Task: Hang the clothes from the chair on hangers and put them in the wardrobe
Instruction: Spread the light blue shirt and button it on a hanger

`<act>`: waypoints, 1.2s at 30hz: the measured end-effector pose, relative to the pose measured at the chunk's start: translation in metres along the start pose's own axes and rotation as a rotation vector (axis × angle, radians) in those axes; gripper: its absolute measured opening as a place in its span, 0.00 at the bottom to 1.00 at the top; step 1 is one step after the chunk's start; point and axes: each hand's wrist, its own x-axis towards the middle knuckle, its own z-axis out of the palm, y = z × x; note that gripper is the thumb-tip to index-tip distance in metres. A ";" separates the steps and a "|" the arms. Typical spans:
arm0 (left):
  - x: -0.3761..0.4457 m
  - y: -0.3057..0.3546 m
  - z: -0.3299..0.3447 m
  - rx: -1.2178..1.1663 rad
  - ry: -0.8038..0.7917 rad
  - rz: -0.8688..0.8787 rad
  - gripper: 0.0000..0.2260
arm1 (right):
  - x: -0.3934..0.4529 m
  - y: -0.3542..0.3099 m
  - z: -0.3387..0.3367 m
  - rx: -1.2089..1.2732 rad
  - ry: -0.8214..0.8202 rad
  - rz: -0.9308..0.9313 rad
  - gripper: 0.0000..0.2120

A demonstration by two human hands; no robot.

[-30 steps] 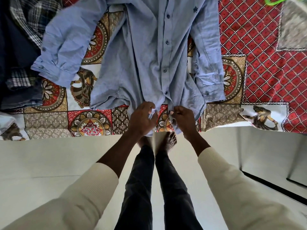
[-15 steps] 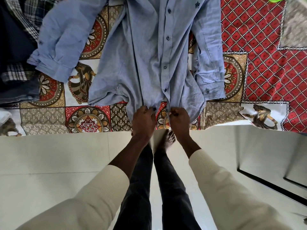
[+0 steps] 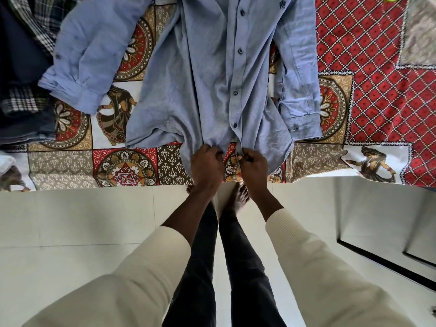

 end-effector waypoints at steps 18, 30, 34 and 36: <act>-0.005 -0.003 0.009 -0.396 -0.223 -0.019 0.08 | -0.005 -0.007 -0.022 0.281 -0.064 0.065 0.09; 0.004 0.004 0.006 -0.416 -0.279 -0.169 0.05 | -0.008 -0.010 -0.015 0.006 0.046 -0.129 0.10; 0.007 0.004 0.005 -0.406 -0.294 -0.168 0.06 | -0.012 -0.011 -0.009 -0.092 0.020 -0.175 0.06; 0.008 0.001 0.004 -0.441 -0.322 -0.169 0.06 | -0.015 -0.012 -0.007 -0.116 0.032 -0.176 0.05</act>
